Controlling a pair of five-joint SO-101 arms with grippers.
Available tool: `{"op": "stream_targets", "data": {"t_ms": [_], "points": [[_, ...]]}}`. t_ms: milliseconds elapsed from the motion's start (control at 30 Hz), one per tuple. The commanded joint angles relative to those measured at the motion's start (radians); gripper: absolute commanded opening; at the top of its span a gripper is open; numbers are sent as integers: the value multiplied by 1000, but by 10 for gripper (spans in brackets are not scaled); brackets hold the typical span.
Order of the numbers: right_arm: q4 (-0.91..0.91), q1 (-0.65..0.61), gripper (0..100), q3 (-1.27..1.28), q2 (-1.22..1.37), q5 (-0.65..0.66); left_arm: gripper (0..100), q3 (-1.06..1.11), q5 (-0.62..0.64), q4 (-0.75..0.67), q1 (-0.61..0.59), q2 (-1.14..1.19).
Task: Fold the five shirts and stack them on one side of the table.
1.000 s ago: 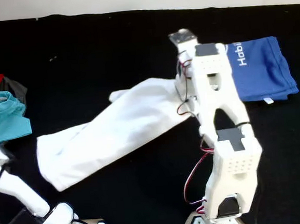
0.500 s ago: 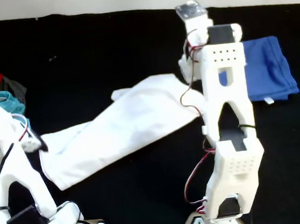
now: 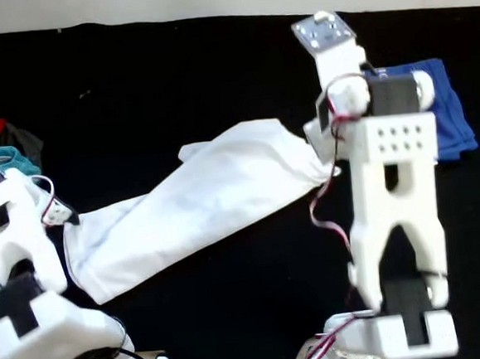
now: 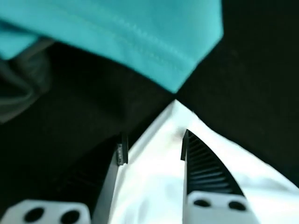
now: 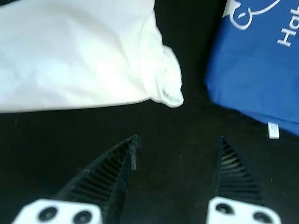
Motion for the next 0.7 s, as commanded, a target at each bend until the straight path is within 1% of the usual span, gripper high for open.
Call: {"op": "stream_targets", "data": {"t_ms": [0,167,267,333,367,400,433,467,567,667], "points": [[7,-19,248,114,-128,15,197,-13,6,-66,48,67],[5,-88,248,219,-183,8,196,-102,6,-41,74,102],[5,-99,248,232,-202,8,194,-139,5,-26,74,130],[5,-99,248,236,-205,8,140,-163,-5,17,74,151],[5,-101,248,236,-200,8,85,-176,-26,37,74,160],[-10,-101,248,240,-199,8,18,-188,-38,55,74,168],[-38,-101,248,254,-197,8,2,-199,-40,68,71,171],[-71,-101,248,271,-194,8,25,-209,-41,80,70,171],[-182,-102,248,341,-177,3,8,-257,-41,140,67,153],[-298,-102,248,394,-134,-80,8,-309,-41,270,67,104]]}}
